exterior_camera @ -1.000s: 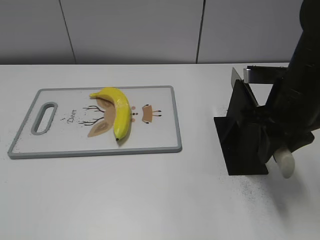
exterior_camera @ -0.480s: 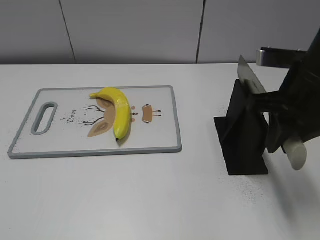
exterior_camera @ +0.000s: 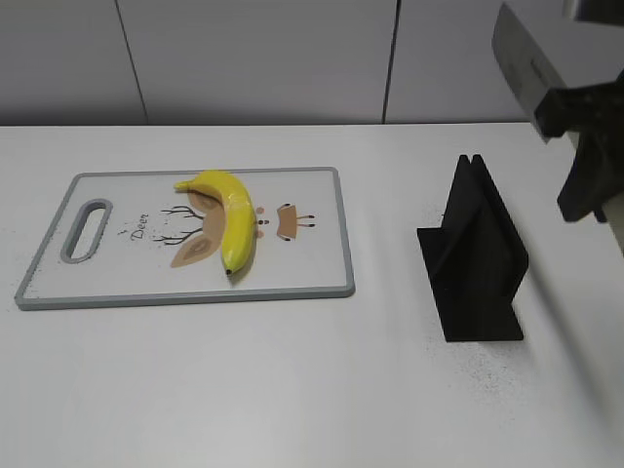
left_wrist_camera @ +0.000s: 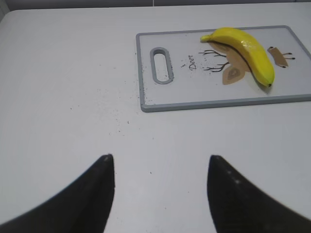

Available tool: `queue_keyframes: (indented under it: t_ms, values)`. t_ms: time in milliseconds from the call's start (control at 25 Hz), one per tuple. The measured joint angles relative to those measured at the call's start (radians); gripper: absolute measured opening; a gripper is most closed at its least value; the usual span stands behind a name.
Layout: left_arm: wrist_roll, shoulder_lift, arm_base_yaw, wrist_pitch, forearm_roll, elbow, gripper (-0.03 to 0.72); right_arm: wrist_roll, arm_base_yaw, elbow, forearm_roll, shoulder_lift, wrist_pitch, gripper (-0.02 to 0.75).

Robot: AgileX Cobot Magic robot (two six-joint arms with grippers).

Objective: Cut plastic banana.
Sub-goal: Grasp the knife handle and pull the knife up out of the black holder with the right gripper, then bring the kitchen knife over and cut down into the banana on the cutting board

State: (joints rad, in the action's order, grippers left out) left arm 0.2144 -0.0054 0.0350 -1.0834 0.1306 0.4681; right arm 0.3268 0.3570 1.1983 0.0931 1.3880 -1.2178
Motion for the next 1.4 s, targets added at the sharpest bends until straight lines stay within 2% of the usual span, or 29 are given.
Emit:
queue_keyframes:
  t_ms: [320, 640, 1000, 1200, 1400]
  values:
    - [0.023, 0.023, 0.000, 0.075, 0.009, 0.030, 0.594, -0.218, 0.000, 0.152, -0.030, 0.016, -0.004, 0.163]
    - [0.122, 0.319, -0.015, 0.139, 0.045, 0.119, 0.618, -0.590, 0.000, 0.241, -0.028, 0.132, -0.010, 0.163]
    - [0.379, 0.718, -0.121, 0.161, 0.042, 0.360, 0.611, -0.965, 0.000, 0.427, -0.029, 0.325, -0.010, 0.163]
    - [0.609, 0.981, -0.127, 0.116, 0.066, 0.533, 0.602, -1.264, 0.000, 0.542, -0.029, 0.443, -0.010, 0.163]
    - [0.833, 1.231, -0.129, 0.071, 0.177, 0.700, 0.594, -1.426, 0.000, 0.658, -0.023, 0.577, -0.009, 0.163]
